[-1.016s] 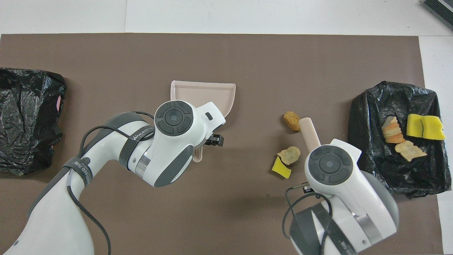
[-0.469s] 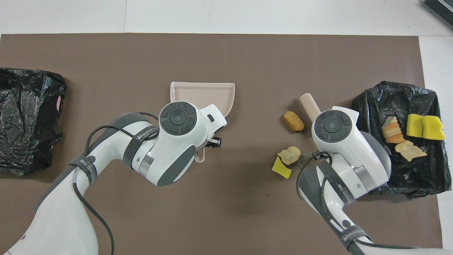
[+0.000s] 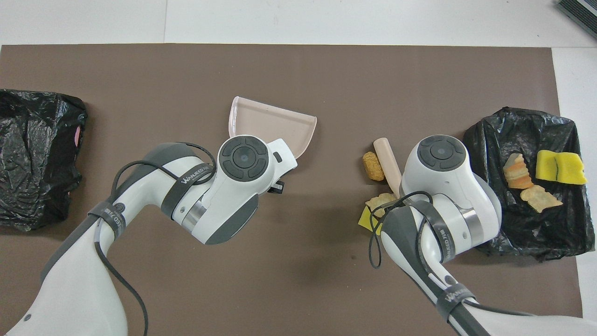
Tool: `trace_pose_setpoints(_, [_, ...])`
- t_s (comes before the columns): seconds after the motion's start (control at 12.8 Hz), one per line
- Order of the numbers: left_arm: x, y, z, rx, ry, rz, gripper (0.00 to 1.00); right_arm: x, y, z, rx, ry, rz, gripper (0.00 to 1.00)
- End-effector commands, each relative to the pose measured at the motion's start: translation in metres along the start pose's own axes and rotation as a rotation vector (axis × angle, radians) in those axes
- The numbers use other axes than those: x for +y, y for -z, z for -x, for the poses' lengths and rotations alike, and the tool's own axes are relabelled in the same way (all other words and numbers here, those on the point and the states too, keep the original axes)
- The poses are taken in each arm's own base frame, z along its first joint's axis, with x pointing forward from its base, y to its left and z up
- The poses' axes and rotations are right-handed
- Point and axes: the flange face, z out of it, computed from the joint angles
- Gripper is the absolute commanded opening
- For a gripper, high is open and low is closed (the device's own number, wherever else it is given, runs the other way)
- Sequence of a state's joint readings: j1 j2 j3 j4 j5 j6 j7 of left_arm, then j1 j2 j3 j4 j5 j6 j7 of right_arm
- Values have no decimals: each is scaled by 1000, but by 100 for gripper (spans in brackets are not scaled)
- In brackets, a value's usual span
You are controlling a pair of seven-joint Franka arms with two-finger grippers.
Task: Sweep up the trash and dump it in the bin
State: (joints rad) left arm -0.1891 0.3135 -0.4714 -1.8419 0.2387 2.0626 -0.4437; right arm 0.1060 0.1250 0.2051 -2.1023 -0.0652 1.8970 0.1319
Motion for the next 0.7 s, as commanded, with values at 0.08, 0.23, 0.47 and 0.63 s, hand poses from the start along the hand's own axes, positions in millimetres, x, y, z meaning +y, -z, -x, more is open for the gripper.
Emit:
trace_pose_setpoints(0.08, [-1, 25, 13, -20, -136, -68, 0, 0, 50, 29, 26, -103, -37, 0])
trace_pose_setpoints(0.23, [-6, 30, 18, -51, -266, -84, 0, 11, 71, 60, -5, -115, 30, 0])
trace_pose_setpoints(0.47, [-14, 31, 24, -113, -496, -92, 0, 21, 52, 101, -39, -129, 143, 0])
trace_pose_setpoints(0.63, [-21, 29, 25, -147, -686, -82, 0, 21, 41, 117, -54, -129, 153, 0])
